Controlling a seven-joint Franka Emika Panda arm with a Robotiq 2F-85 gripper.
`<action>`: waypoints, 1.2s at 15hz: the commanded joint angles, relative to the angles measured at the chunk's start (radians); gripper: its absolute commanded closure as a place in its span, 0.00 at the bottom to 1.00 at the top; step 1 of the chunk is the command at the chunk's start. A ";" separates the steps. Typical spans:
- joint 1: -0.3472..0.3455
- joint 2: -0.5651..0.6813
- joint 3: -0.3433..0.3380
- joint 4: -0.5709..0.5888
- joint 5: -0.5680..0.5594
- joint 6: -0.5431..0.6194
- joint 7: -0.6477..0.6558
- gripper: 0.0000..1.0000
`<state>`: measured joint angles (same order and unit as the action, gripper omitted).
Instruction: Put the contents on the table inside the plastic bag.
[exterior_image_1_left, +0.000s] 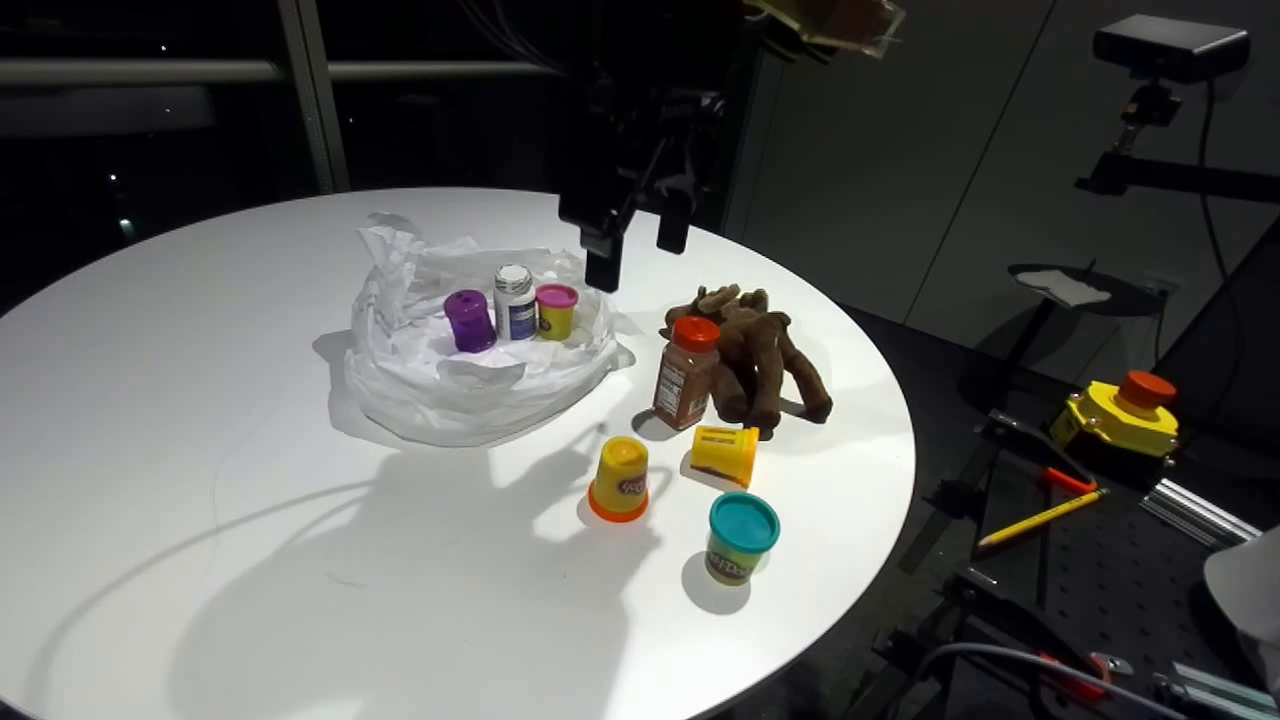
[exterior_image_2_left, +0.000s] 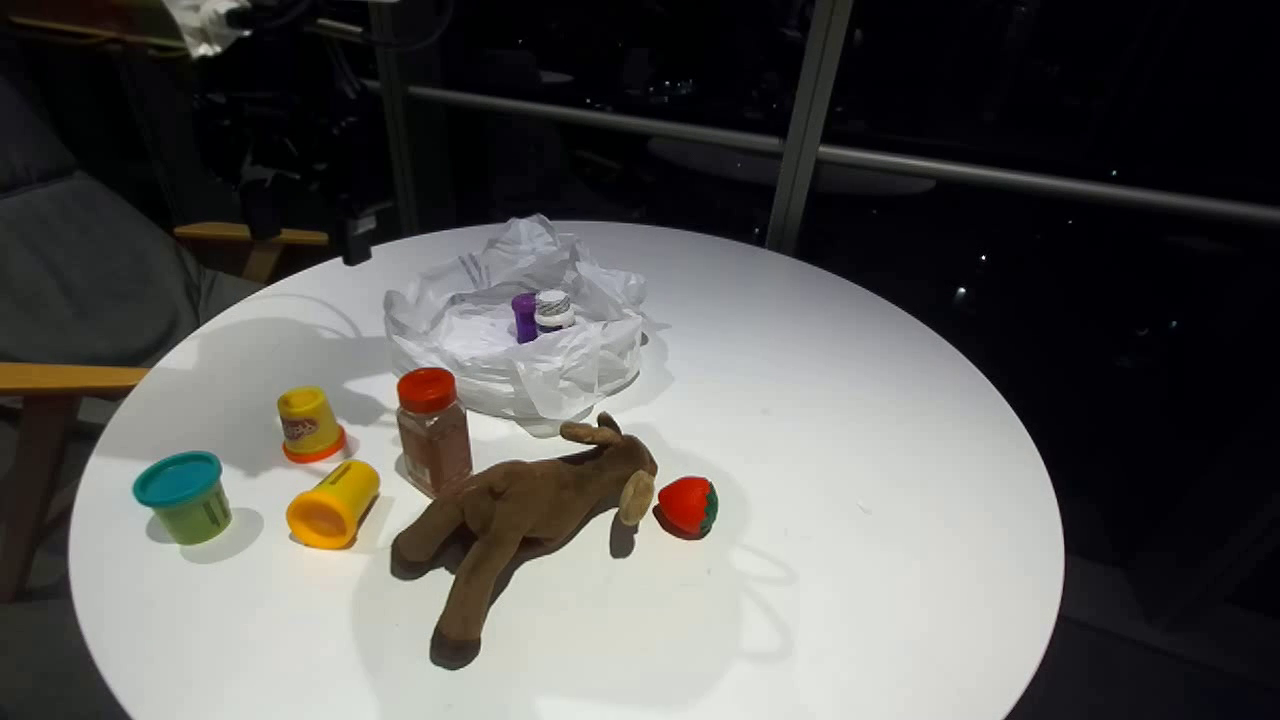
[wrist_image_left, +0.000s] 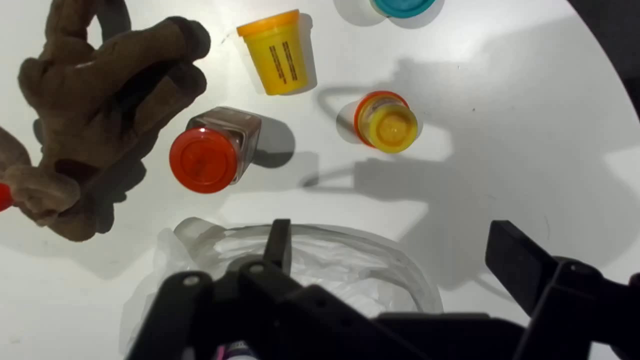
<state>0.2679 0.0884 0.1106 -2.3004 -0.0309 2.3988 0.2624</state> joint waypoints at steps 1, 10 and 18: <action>-0.030 -0.017 0.039 -0.081 0.074 0.087 -0.080 0.00; -0.025 0.053 0.080 -0.209 0.077 0.373 -0.200 0.00; -0.014 0.196 0.072 -0.189 0.024 0.531 -0.232 0.00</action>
<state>0.2549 0.2395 0.1939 -2.5074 0.0428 2.8757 0.0304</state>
